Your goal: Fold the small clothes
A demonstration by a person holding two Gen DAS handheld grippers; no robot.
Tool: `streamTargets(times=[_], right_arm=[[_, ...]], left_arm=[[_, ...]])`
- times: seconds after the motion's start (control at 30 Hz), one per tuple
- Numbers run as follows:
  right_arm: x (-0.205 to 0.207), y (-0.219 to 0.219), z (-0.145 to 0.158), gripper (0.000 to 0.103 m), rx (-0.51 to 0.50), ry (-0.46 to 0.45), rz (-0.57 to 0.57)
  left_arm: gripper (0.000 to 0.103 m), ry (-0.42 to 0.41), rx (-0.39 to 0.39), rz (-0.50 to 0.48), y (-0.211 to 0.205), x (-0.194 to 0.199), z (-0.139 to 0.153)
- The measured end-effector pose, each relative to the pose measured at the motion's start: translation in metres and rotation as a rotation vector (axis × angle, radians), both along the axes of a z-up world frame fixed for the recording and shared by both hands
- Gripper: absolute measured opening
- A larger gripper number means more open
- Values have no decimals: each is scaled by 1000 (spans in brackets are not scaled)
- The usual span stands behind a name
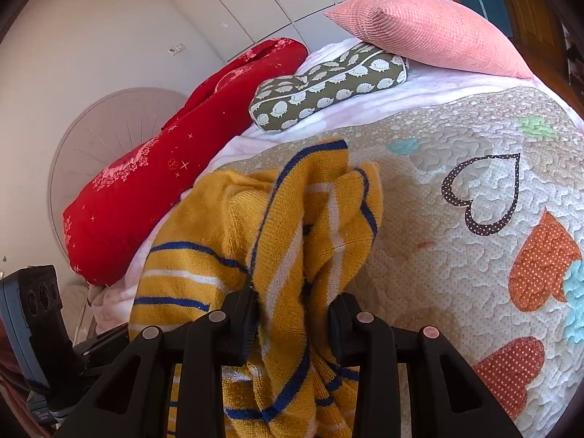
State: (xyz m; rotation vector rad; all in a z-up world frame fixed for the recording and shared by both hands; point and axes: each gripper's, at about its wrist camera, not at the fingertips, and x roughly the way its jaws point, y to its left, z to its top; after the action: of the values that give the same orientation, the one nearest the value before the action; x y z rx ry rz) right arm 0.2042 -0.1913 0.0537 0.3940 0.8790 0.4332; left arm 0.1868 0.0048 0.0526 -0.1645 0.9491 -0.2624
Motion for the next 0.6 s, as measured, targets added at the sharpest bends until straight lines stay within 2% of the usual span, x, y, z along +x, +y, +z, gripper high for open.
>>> streamTargets(times=[0.23,0.43,0.6], right_arm=[[27,0,-19,34,-12,44,-18],[45,-5,-35,34,-18,72,-31],[60,-4,-62,34,-87,103,-47]], left_arm=[[39,37,-26,7,0,25,-18],[39,59,-18,3,-6,42,-34],[44,121,-11,16,-8,59,-60]])
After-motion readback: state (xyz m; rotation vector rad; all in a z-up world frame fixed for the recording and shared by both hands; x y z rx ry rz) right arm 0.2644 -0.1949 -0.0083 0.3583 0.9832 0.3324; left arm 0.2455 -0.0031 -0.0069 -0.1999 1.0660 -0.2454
